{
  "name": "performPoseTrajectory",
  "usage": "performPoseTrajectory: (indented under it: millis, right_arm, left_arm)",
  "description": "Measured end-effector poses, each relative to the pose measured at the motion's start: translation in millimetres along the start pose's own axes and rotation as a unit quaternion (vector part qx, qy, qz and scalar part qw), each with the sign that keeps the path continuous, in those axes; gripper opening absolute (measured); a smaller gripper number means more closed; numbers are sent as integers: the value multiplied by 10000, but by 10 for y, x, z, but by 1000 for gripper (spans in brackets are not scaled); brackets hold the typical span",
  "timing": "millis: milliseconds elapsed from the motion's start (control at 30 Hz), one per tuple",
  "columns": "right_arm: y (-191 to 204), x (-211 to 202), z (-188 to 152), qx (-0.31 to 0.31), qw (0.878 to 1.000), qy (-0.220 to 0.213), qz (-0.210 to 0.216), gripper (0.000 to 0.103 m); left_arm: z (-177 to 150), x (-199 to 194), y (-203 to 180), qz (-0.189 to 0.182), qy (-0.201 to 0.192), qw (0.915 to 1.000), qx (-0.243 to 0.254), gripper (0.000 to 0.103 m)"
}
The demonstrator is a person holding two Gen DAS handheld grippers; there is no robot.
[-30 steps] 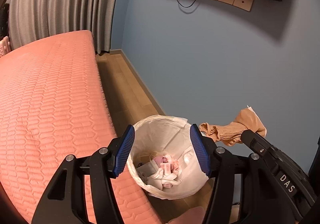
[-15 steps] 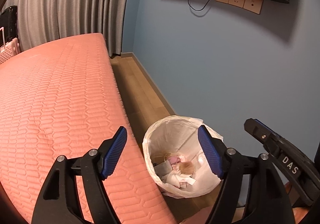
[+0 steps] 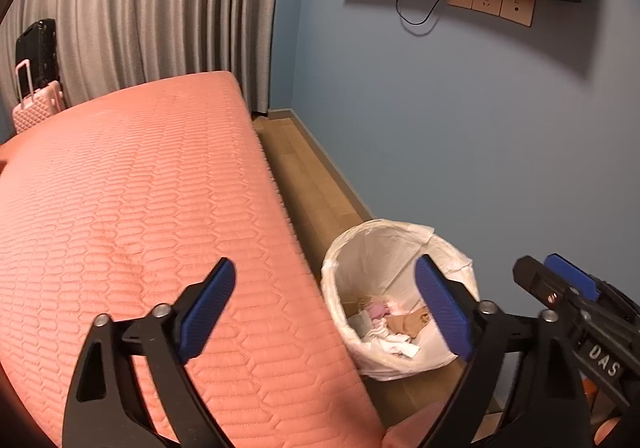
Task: Collect trash
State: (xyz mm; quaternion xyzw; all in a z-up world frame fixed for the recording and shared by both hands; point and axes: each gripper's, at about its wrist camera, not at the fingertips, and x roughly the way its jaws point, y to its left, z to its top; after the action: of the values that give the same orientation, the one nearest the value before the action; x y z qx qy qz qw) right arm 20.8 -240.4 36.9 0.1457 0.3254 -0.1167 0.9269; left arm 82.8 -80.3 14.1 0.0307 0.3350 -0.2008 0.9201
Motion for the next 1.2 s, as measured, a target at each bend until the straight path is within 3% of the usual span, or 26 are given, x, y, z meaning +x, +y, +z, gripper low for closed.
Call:
performPoseTrajectory:
  millis: [167, 500, 600, 1133, 1200]
  right_arm:
    - [50, -75, -128, -140, 9999, 2, -91, 67]
    - [136, -130, -353, -248, 9991, 117, -320, 72]
    - [138, -122, -386, -277, 9989, 123, -366, 83]
    - [193, -121, -650, -450, 9978, 156, -468, 88]
    - [205, -120, -662, -451, 9978, 155, -457, 93]
  left_arm:
    - [-100, -65, 77, 158, 37, 9999, -59, 95]
    - [-344, -129, 231, 396, 258, 9987, -204, 96]
    - [-406, -153, 238, 530, 260, 9982, -137, 96]
    - [-595, -200, 270, 609, 411, 9972, -142, 96]
    - [-610, -204, 271, 620, 411, 9971, -157, 96]
